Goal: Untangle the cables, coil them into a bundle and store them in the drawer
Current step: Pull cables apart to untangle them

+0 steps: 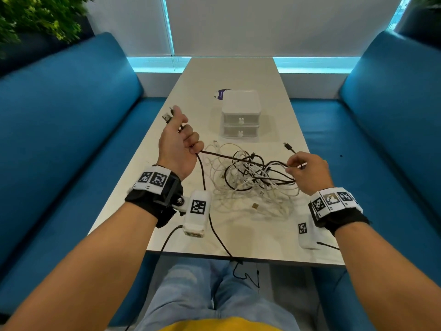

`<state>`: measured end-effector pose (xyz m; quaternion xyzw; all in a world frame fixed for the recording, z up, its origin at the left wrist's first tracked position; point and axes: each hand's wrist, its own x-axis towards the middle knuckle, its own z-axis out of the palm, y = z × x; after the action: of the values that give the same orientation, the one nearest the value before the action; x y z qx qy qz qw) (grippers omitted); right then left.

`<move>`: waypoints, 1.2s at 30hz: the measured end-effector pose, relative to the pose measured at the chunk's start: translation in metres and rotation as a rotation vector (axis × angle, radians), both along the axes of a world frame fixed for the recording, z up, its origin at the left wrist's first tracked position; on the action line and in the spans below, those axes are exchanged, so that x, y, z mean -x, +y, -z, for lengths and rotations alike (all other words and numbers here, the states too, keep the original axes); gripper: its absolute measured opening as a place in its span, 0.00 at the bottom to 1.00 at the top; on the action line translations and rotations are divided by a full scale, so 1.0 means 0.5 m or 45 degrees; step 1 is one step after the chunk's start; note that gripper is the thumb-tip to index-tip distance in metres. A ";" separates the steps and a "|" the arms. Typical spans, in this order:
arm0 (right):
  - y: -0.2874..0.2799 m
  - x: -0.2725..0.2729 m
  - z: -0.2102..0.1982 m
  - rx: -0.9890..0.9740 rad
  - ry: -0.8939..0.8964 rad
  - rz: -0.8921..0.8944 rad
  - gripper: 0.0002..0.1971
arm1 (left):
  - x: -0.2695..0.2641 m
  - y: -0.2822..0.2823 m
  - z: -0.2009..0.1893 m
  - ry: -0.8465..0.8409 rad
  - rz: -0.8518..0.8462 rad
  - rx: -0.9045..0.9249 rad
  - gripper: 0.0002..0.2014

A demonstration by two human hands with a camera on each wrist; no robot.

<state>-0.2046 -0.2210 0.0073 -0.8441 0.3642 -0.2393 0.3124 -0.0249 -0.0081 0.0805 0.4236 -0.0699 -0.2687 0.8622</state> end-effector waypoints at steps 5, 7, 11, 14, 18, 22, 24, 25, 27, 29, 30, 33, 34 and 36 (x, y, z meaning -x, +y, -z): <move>0.056 -0.016 -0.047 0.267 0.244 -0.212 0.07 | 0.025 -0.034 -0.003 -0.043 0.058 0.027 0.11; 0.092 -0.028 -0.058 0.366 0.340 -0.351 0.10 | 0.038 -0.045 -0.007 -0.027 0.101 0.056 0.10; 0.129 -0.046 -0.065 0.495 0.519 -0.514 0.08 | 0.049 -0.044 -0.016 -0.067 0.145 0.095 0.10; 0.120 -0.038 -0.059 0.357 0.543 -0.606 0.13 | 0.035 -0.029 -0.020 -0.077 0.103 0.097 0.12; 0.121 -0.037 -0.048 0.387 0.527 -0.611 0.08 | 0.031 -0.024 -0.013 -0.021 0.117 0.132 0.14; 0.121 -0.045 -0.044 0.324 0.412 -0.608 0.04 | 0.037 -0.038 0.015 -0.046 0.241 -0.096 0.10; 0.117 -0.047 -0.044 0.218 0.189 -0.553 0.04 | 0.048 -0.042 0.042 -0.196 0.325 -0.426 0.06; 0.117 -0.048 -0.046 0.144 0.050 -0.524 0.08 | 0.060 -0.045 0.060 -0.296 0.380 -0.589 0.06; 0.124 -0.050 -0.054 0.028 -0.191 -0.476 0.17 | 0.086 -0.053 0.092 -0.489 0.449 -0.784 0.09; 0.130 -0.054 -0.059 -0.023 -0.355 -0.471 0.21 | 0.104 -0.062 0.112 -0.616 0.399 -0.819 0.11; 0.132 -0.056 -0.059 -0.041 -0.408 -0.472 0.21 | 0.106 -0.067 0.118 -0.661 0.357 -0.810 0.12; 0.126 -0.059 -0.052 -0.086 -0.482 -0.443 0.16 | 0.105 -0.071 0.119 -0.806 0.301 -0.799 0.07; 0.123 -0.060 -0.049 -0.105 -0.490 -0.435 0.15 | 0.103 -0.071 0.117 -0.835 0.312 -0.817 0.04; 0.116 -0.061 -0.046 -0.127 -0.493 -0.436 0.15 | 0.102 -0.071 0.110 -0.824 0.336 -0.862 0.07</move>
<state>-0.1743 -0.1630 0.0302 -0.8156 0.1610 -0.3218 0.4532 -0.0760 -0.0435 0.0256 0.7296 -0.2961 -0.2380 0.5687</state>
